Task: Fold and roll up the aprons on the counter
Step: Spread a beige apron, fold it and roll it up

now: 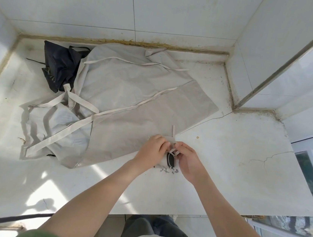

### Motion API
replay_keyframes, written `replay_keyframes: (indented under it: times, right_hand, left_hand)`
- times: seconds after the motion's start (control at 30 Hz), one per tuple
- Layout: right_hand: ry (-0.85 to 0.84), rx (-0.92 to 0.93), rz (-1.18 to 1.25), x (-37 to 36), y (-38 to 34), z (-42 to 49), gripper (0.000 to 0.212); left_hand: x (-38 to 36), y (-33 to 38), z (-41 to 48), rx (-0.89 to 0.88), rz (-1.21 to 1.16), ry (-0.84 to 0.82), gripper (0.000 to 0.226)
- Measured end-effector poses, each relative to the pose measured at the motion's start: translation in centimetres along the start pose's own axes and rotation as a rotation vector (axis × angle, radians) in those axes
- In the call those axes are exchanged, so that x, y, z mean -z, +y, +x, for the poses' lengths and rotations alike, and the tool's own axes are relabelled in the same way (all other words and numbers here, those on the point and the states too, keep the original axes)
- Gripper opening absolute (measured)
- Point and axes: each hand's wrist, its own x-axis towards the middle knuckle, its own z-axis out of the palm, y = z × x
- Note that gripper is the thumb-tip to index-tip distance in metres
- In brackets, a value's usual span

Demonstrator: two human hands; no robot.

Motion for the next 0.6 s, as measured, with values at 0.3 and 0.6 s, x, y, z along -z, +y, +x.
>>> replay_keyframes:
  times: [0.3,0.6]
  right_hand:
    - [-0.026,0.032,0.043,0.1,0.4,0.2,0.018]
    - [-0.006,0.030,-0.095,-0.1,0.5,0.6,0.019]
  left_hand:
    - [-1.1,1.4,0.4,0.020,0.004,0.153,0.041]
    - [-0.9,0.3,0.2,0.023,-0.086,0.036,0.030]
